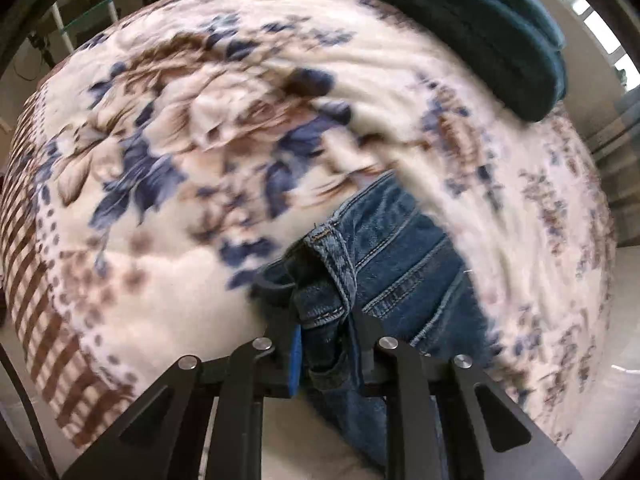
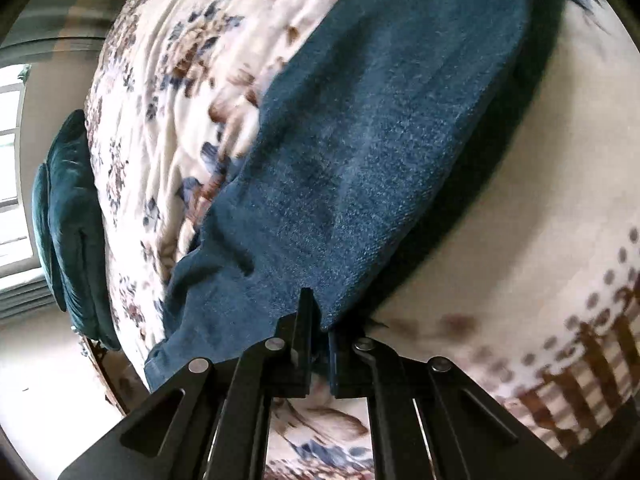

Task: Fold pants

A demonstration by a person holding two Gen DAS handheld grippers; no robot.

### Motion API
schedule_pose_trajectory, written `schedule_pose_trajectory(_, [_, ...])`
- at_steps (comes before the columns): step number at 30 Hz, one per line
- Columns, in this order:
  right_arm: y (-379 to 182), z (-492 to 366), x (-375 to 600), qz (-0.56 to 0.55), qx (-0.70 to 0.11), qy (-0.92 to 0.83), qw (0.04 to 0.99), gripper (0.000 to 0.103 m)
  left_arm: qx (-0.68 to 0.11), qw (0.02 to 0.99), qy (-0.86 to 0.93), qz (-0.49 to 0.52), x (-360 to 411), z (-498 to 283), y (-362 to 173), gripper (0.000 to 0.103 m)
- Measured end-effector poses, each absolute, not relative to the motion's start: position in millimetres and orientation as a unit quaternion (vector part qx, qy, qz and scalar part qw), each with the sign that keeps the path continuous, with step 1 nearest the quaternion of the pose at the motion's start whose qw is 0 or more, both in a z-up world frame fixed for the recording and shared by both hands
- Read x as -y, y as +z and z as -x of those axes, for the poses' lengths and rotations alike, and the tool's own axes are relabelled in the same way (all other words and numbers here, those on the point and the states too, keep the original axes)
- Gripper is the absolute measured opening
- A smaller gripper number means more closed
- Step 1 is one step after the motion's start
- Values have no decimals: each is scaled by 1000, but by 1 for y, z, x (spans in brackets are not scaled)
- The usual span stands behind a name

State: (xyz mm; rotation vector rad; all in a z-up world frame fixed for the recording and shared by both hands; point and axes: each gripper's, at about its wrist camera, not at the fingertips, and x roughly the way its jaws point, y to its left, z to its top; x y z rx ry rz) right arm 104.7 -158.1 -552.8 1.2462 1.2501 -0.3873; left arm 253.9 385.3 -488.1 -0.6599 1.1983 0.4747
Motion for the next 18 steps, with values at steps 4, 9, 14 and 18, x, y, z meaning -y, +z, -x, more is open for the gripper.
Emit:
schedule_pose_trajectory(4, [-585, -114, 154, -516, -585, -163, 604, 8, -576, 725, 216, 310, -399, -250, -534, 20])
schedule_pose_trajectory(9, [-591, -120, 161, -505, -620, -142, 584, 29, -579, 730, 200, 302, -399, -235, -518, 34])
schedule_pose_trajectory(14, [-555, -119, 153, -462, -647, -105, 597, 70, -571, 760, 172, 257, -382, -231, -457, 49])
schedule_pose_trajectory(18, [-528, -150, 119, -384, -676, -54, 627, 72, -565, 783, 141, 220, -381, -280, -444, 71])
